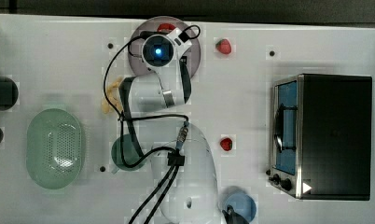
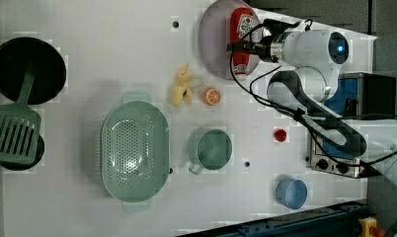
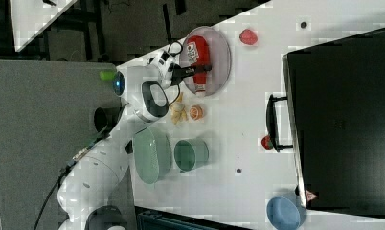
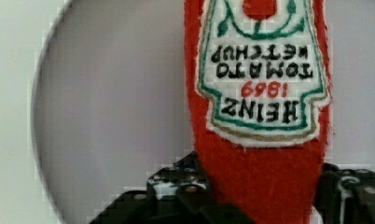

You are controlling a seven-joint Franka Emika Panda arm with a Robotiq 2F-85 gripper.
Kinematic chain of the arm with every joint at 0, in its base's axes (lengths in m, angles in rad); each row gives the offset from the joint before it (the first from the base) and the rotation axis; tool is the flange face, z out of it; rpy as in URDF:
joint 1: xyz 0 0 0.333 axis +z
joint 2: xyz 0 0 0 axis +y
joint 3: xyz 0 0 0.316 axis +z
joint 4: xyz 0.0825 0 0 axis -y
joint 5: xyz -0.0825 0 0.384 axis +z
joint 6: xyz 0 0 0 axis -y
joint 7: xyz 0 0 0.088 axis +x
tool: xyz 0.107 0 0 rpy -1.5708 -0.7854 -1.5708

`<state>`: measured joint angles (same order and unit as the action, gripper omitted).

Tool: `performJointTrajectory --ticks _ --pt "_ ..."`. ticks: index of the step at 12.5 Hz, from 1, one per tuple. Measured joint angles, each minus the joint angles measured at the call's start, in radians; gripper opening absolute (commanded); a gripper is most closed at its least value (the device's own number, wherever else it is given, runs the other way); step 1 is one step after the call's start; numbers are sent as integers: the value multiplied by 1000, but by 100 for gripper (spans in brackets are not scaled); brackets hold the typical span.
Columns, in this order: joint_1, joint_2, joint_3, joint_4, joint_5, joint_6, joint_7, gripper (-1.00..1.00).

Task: Pick ketchup from plate and place it on table.

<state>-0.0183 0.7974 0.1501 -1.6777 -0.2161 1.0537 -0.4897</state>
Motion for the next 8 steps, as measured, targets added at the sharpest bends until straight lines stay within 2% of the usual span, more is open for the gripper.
performJointTrajectory --ticks 4,8 --pt "-18 -129 -2 -27 16 -141 0 24" --pt "-46 -342 -2 -21 184 -406 0 24"
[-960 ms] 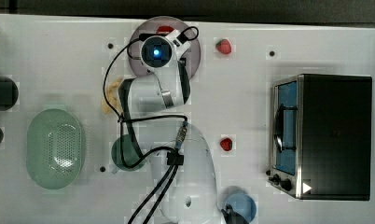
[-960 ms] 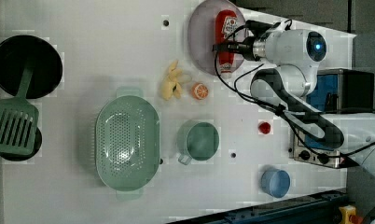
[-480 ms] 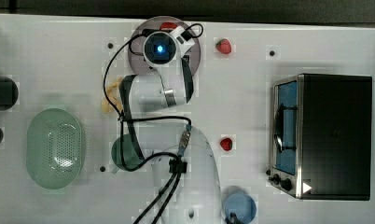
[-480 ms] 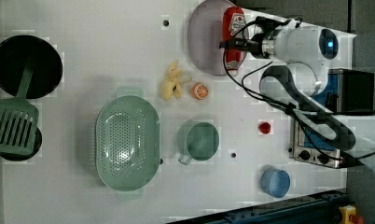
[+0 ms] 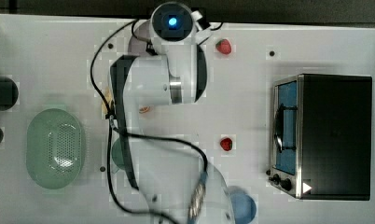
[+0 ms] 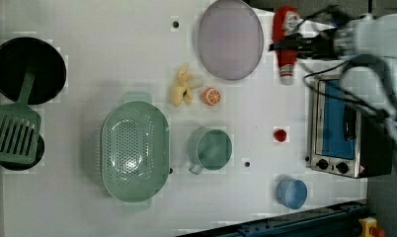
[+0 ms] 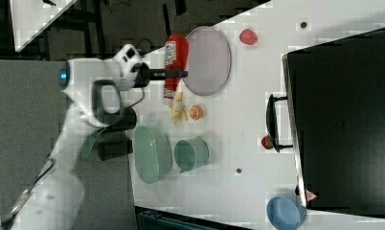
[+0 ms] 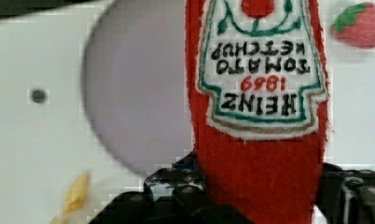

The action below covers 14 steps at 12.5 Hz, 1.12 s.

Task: Pick ketchup from plate and place it on table.

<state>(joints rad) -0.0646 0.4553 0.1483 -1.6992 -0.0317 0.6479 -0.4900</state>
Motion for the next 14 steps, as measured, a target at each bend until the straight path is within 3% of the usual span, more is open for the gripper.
performJointTrajectory --ticks 6,10,14 --pt "-55 -315 -56 -72 7 -198 0 24" --pt "-77 -425 -110 -241 6 -216 0 24" --pt "-89 -438 -136 -447 5 -132 0 24"
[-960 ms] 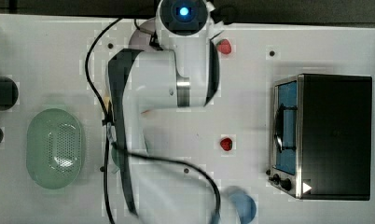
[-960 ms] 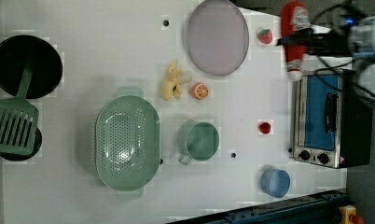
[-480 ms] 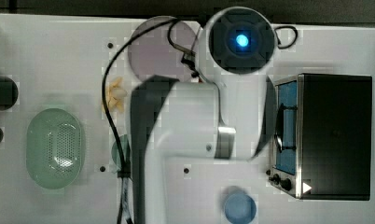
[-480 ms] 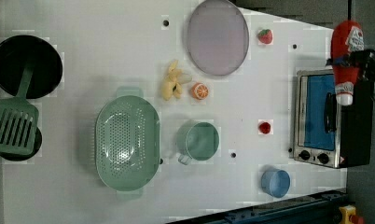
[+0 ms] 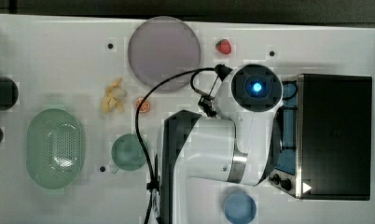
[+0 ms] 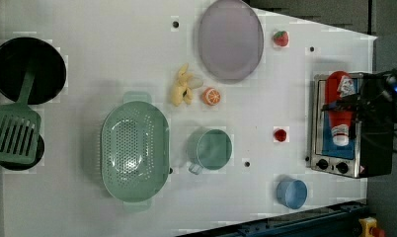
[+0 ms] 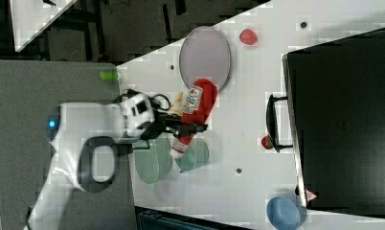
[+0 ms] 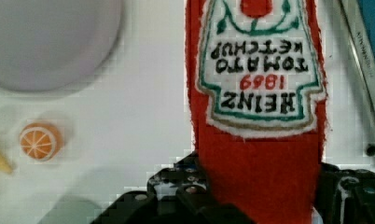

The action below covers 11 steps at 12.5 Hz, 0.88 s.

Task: Pick ketchup from plate and place it on table.

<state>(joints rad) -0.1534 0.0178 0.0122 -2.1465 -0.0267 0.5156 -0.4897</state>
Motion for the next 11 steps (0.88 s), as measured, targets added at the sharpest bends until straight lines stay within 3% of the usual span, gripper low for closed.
performJointTrajectory --ticks 5,9,10,11 --pt "7 13 6 -240 2 261 93 24" --pt "14 94 52 -322 -2 436 188 24" --pt "22 131 61 -322 -3 487 199 30" --pt "26 165 68 -318 -9 516 200 49"
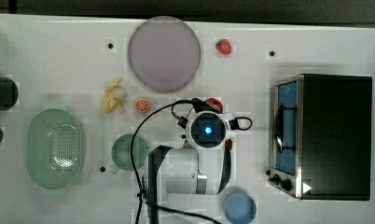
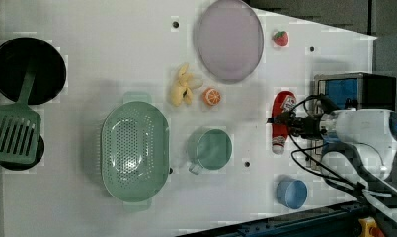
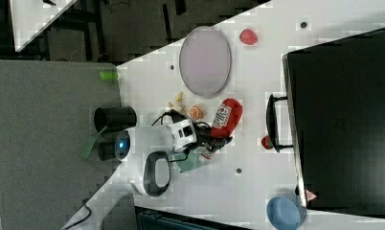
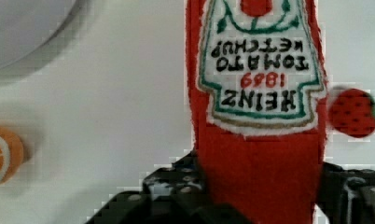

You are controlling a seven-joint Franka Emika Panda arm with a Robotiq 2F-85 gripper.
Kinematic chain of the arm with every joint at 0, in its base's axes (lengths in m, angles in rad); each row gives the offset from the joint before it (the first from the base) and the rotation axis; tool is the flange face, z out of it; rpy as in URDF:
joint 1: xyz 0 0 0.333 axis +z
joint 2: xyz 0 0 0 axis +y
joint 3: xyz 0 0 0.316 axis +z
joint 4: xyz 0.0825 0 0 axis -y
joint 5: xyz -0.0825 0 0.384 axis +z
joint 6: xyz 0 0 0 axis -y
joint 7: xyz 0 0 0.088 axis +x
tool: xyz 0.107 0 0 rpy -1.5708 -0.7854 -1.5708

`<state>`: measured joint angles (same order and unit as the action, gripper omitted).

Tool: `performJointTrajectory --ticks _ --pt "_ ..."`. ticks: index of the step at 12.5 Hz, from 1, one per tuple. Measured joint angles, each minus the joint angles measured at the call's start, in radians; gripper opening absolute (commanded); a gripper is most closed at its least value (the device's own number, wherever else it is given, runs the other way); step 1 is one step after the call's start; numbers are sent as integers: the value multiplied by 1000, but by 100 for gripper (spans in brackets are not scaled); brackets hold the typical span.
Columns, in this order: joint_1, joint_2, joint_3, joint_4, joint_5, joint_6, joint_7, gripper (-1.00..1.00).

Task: Pick ketchup from plate and place it on table.

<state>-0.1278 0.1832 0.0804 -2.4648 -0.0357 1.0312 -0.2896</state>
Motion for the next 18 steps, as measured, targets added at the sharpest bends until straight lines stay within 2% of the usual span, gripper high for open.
performJointTrajectory --ticks 2,3,7,10,14,18 --pt "4 51 6 -6 9 15 5 91" --pt "3 63 7 -6 10 25 8 100" --pt "-1 23 1 -2 8 42 19 100" --pt "-2 -100 -10 23 7 -39 50 100" --pt "-2 -241 -11 236 8 -342 139 100" --pt "-1 -297 -6 469 15 -601 221 100"
